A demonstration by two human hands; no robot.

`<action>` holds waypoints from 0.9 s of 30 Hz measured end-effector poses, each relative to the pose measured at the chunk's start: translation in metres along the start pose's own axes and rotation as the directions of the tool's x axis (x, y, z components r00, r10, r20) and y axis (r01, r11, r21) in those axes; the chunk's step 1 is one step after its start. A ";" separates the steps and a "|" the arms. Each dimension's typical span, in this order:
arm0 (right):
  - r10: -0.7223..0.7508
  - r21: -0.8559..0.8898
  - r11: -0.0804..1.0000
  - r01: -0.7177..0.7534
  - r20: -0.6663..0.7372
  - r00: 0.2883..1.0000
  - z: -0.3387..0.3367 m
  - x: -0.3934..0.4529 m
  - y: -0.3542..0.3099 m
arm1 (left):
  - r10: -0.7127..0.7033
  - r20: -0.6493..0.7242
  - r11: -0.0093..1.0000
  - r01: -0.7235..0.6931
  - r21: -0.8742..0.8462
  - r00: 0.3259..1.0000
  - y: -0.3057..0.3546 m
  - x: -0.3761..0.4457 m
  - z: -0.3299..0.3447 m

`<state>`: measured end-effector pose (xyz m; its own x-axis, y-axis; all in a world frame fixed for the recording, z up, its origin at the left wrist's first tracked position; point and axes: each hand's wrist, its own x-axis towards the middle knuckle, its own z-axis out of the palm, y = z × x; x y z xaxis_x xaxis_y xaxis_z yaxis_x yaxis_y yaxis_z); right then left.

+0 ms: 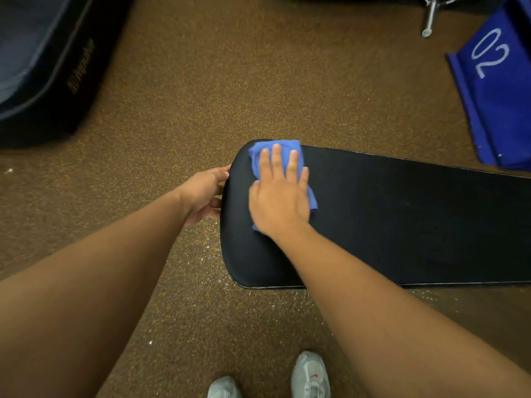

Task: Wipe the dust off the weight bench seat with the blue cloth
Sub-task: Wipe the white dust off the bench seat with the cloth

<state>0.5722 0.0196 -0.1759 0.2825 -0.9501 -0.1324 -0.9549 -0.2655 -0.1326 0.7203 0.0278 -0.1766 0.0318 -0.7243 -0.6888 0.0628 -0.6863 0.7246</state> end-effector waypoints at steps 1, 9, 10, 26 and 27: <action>-0.054 -0.005 0.999 0.054 -0.007 0.999 0.003 -0.008 -0.008 | -0.003 0.002 1.000 0.003 0.001 1.000 0.000 0.001 0.000; -0.184 -0.023 0.982 0.186 0.071 0.980 -0.007 -0.078 0.076 | -0.033 -0.015 0.999 0.033 -0.037 0.999 0.002 -0.001 -0.001; -0.102 -0.032 0.994 0.104 0.066 0.993 -0.011 -0.065 0.087 | -0.034 -0.014 0.999 0.033 -0.035 0.999 0.002 -0.001 -0.001; -0.141 -0.017 0.989 0.144 0.108 0.984 -0.016 -0.070 0.103 | -0.035 -0.059 0.999 0.035 0.012 0.998 -0.003 0.009 0.000; -0.085 -0.022 0.996 0.088 0.120 0.989 -0.018 -0.065 0.110 | -0.029 -0.063 0.999 0.030 0.013 0.998 -0.003 0.008 0.002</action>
<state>0.4476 0.0489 -0.1640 0.3715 -0.8975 -0.2375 -0.9281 -0.3517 -0.1225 0.7185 0.0237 -0.1839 0.0926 -0.6985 -0.7096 0.0504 -0.7085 0.7039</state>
